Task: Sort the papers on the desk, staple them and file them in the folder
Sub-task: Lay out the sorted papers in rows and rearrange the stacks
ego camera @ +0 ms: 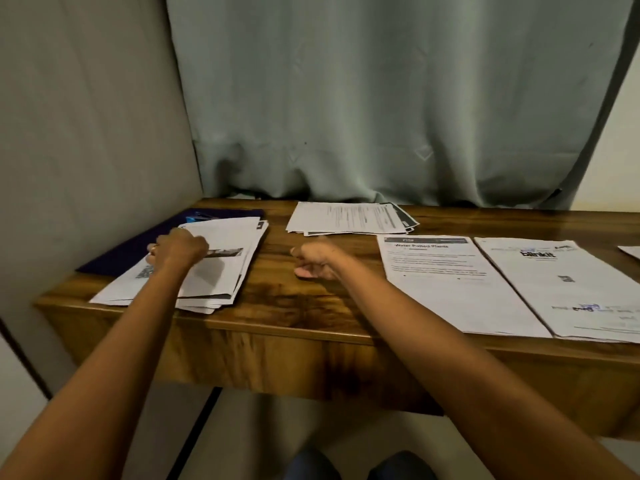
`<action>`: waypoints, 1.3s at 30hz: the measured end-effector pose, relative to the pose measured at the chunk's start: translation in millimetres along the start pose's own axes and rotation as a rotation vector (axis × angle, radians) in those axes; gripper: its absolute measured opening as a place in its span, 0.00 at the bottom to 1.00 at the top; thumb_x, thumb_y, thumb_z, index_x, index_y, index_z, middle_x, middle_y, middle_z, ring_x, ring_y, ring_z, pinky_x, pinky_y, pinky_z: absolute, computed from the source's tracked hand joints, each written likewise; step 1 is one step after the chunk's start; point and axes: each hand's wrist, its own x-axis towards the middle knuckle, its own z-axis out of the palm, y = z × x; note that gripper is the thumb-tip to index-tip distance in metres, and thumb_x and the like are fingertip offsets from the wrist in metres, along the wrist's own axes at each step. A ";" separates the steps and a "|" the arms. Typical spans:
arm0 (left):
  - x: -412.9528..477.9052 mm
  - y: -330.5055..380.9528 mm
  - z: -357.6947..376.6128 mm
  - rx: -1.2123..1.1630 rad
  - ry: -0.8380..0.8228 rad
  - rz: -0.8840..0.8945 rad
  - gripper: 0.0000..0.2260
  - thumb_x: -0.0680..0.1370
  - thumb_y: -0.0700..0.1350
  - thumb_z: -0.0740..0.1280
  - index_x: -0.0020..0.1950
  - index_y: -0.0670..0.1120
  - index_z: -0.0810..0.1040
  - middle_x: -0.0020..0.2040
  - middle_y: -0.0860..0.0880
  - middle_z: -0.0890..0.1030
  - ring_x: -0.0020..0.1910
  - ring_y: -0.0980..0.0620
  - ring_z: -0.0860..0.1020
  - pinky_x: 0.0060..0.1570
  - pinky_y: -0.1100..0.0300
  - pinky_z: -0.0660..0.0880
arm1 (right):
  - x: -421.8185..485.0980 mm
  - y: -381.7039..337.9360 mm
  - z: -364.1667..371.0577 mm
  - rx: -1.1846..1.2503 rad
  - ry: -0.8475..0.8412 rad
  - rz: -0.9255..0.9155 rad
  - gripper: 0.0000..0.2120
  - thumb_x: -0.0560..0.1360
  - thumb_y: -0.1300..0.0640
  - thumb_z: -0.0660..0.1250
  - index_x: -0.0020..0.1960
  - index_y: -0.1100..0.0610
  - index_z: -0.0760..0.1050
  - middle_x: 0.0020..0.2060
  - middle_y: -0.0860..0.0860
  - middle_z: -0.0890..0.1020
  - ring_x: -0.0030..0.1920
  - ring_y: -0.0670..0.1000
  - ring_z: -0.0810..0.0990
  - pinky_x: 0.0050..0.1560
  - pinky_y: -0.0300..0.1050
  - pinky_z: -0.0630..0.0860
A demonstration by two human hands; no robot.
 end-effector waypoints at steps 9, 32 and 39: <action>65.4 -85.0 -10.8 0.019 -0.123 -0.183 0.29 0.76 0.55 0.65 0.70 0.37 0.67 0.67 0.36 0.70 0.66 0.36 0.68 0.64 0.45 0.64 | 16.0 -15.1 83.7 0.130 -0.065 0.008 0.16 0.79 0.63 0.61 0.66 0.62 0.70 0.58 0.56 0.79 0.42 0.48 0.78 0.40 0.38 0.77; 2.6 -26.1 -7.0 -0.543 -0.386 -0.010 0.20 0.76 0.50 0.69 0.62 0.38 0.72 0.60 0.40 0.78 0.54 0.42 0.78 0.50 0.50 0.75 | -6.3 1.4 -5.0 0.063 0.130 -0.129 0.15 0.76 0.73 0.60 0.63 0.66 0.70 0.62 0.61 0.76 0.61 0.60 0.76 0.61 0.54 0.73; -12.5 40.4 -13.3 -0.923 -0.221 0.359 0.06 0.80 0.42 0.61 0.55 0.42 0.74 0.57 0.44 0.80 0.55 0.45 0.79 0.54 0.50 0.76 | -37.6 -24.6 -61.1 0.140 0.192 -0.331 0.21 0.77 0.73 0.57 0.69 0.61 0.66 0.57 0.53 0.76 0.57 0.54 0.75 0.47 0.41 0.73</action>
